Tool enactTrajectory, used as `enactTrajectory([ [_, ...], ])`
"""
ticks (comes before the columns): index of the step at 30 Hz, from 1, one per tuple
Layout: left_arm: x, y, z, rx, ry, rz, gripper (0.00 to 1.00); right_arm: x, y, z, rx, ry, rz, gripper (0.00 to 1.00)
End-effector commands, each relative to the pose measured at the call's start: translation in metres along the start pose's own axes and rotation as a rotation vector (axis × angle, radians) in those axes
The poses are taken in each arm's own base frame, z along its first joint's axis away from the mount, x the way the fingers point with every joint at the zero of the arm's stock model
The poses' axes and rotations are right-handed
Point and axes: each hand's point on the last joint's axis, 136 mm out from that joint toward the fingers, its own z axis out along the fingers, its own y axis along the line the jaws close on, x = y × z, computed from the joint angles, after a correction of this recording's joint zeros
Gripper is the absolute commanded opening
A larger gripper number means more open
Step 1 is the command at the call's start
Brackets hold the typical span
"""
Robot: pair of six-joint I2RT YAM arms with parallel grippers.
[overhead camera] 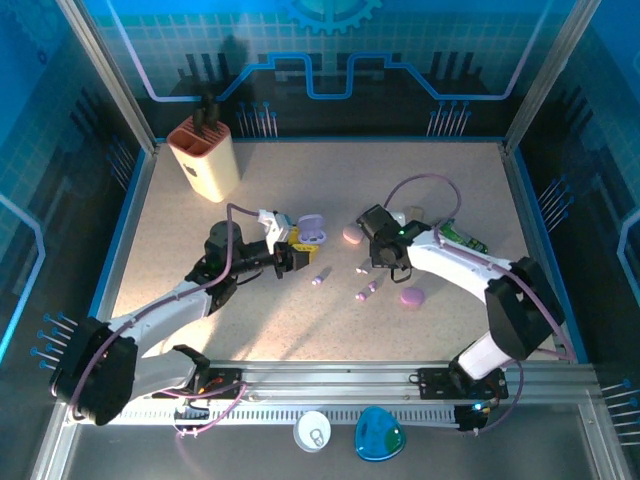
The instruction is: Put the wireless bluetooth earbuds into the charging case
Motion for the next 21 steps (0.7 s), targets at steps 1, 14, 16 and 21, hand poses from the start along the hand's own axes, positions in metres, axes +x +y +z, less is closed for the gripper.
enactTrajectory([
  [1,-0.01,-0.005,0.003,0.041,-0.021,0.048,0.35,-0.013,0.032,-0.027,-0.219,-0.114,-0.082,0.17],
  [14,0.002,-0.025,0.004,0.167,0.061,0.076,0.35,-0.008,0.076,-0.166,-0.684,-0.51,-0.539,0.16],
  [16,0.004,-0.026,0.003,0.176,0.068,0.079,0.35,-0.012,0.081,-0.179,-0.714,-0.547,-0.554,0.15],
  [21,0.003,-0.029,0.002,0.187,0.067,0.092,0.35,-0.027,0.104,-0.204,-0.775,-0.609,-0.595,0.15],
])
